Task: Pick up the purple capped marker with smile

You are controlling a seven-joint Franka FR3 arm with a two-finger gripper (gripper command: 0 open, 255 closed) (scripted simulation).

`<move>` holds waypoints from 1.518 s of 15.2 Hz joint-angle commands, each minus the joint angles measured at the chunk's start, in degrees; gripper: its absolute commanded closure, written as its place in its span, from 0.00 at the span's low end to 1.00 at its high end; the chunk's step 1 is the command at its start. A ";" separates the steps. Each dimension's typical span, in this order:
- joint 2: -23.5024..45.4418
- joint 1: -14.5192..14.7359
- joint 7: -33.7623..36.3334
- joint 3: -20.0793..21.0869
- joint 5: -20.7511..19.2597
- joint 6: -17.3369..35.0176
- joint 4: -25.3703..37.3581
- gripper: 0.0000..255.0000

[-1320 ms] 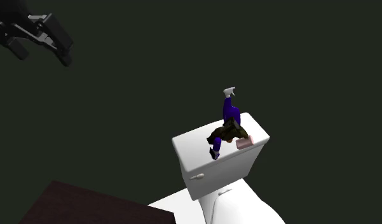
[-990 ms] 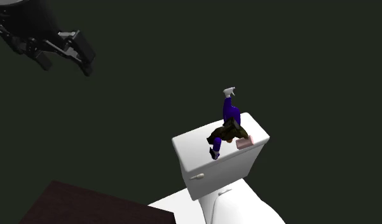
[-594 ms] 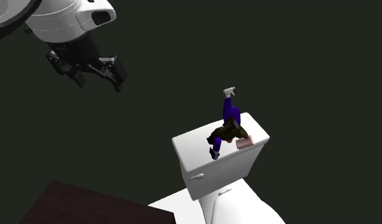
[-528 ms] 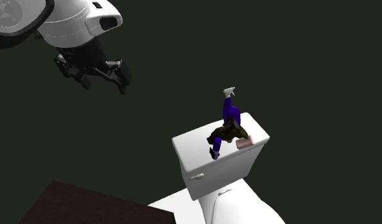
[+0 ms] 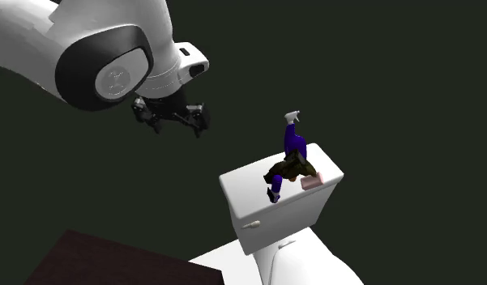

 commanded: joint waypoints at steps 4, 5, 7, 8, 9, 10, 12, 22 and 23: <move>9.57 0.96 -6.54 -4.70 2.10 8.43 0.85 0.00; 11.61 1.23 -8.06 -5.66 2.91 9.88 1.31 0.00; 15.87 1.86 -11.40 -7.56 5.03 12.58 2.49 0.00; 18.09 2.19 -13.23 -8.46 6.38 13.82 3.21 0.00; 20.36 2.47 -15.18 -9.30 7.93 14.97 4.02 0.00; 22.69 2.72 -17.25 -10.07 9.68 16.02 4.92 0.00; 27.51 2.97 -21.68 -11.26 13.74 17.78 7.01 0.00; 51.55 -4.58 -41.21 -7.98 33.18 20.87 22.45 0.00; 53.80 -5.70 -42.42 -7.30 34.34 20.90 24.36 0.00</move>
